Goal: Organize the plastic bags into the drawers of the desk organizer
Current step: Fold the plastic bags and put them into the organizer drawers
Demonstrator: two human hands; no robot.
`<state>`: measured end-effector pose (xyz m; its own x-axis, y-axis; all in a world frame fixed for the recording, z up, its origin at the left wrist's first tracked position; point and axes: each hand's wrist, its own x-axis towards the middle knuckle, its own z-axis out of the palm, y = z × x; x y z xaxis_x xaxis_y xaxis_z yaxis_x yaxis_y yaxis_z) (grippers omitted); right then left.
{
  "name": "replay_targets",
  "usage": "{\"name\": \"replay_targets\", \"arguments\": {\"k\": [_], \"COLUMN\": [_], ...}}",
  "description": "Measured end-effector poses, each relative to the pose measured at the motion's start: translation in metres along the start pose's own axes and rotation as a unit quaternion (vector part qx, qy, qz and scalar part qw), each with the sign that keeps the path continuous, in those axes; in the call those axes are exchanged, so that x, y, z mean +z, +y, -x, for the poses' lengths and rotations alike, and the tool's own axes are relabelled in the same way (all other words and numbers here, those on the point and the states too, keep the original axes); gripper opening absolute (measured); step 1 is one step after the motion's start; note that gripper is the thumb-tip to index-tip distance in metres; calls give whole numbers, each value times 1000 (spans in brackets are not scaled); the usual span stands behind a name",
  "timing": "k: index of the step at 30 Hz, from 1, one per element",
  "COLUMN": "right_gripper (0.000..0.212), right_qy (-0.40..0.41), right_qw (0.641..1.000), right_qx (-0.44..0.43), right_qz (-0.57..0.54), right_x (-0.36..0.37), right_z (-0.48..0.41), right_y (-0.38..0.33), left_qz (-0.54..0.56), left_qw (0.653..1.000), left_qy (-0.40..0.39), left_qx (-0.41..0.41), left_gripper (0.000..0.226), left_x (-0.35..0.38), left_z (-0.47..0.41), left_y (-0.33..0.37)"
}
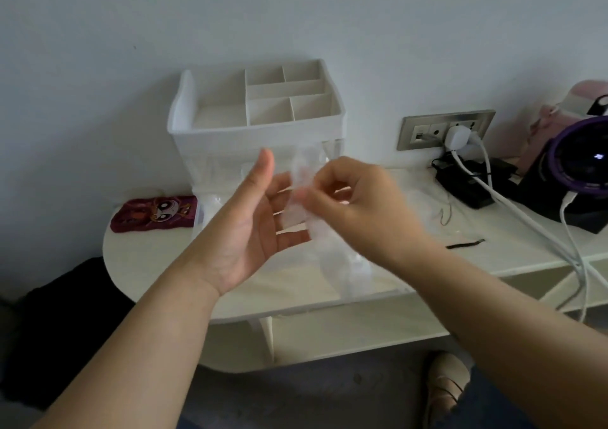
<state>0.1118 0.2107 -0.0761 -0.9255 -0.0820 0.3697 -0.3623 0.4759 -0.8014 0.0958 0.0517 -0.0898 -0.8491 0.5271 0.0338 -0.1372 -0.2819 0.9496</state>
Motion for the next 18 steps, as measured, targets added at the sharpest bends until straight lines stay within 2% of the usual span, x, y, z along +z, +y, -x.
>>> {"name": "replay_targets", "arguments": {"k": [3,5,7,9,11,16,18], "right_gripper": [14,12,19,25,28,32,33], "right_qy": [-44,-89,-124,-152,-181,-283,-315], "right_qw": [997,990,971,947,929,902,893], "right_qx": [-47,-73,-99,-105,-81,-12,-8], "right_qz": [41,87,178,264,312,327,321], "right_x": [26,38,45,50,52,54,55], "right_z": [-11,-17,-20,-21,-22,-35,-42], "right_y": [-3,-1,7,12,19,23,24], "left_qz": [-5,-4,-19,-71,-166,-424,-524], "left_qw": [1000,994,980,961,941,853,792], "left_qy": [28,103,194,262,287,298,306], "left_qx": [9,-18,-45,-57,-65,-62,-63], "left_gripper": [56,40,25,21,22,33,31], "left_x": [-13,-23,-31,-41,-48,-52,-50], "left_z": [6,8,6,5,5,11,13], "left_y": [8,10,8,6,5,5,8]}}
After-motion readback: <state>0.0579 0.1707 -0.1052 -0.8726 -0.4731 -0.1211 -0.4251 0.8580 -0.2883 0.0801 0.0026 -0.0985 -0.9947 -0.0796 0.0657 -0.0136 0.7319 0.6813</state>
